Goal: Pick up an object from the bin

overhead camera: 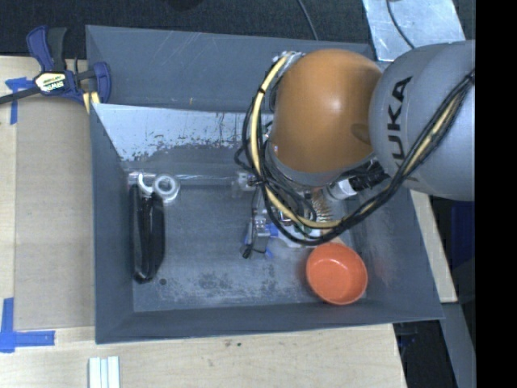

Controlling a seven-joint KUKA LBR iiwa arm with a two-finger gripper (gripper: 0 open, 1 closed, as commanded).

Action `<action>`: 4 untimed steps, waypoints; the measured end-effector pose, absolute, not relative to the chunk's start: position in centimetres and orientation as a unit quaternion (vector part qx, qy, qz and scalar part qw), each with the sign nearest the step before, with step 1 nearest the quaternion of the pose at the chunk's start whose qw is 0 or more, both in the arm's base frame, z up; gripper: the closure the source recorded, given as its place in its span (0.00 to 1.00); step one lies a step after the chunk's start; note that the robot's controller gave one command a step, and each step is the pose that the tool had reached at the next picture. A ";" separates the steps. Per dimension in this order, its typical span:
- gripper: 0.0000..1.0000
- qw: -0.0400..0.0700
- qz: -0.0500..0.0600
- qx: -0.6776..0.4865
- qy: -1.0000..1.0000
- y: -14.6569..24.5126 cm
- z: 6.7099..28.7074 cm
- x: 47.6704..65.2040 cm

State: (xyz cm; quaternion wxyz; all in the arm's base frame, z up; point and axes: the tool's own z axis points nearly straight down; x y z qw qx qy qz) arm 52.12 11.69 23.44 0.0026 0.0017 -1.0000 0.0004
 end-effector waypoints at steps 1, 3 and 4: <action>0.00 -0.002 0.000 0.000 -1.000 11.6 23.9 52.3; 0.00 -0.013 -0.001 0.051 -0.999 -6.7 16.5 61.4; 0.00 -0.005 -0.001 0.105 -0.994 -8.3 10.0 60.5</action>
Offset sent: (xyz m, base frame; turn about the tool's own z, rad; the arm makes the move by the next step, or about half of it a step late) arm 0.0836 -0.1427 -0.1644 -0.1305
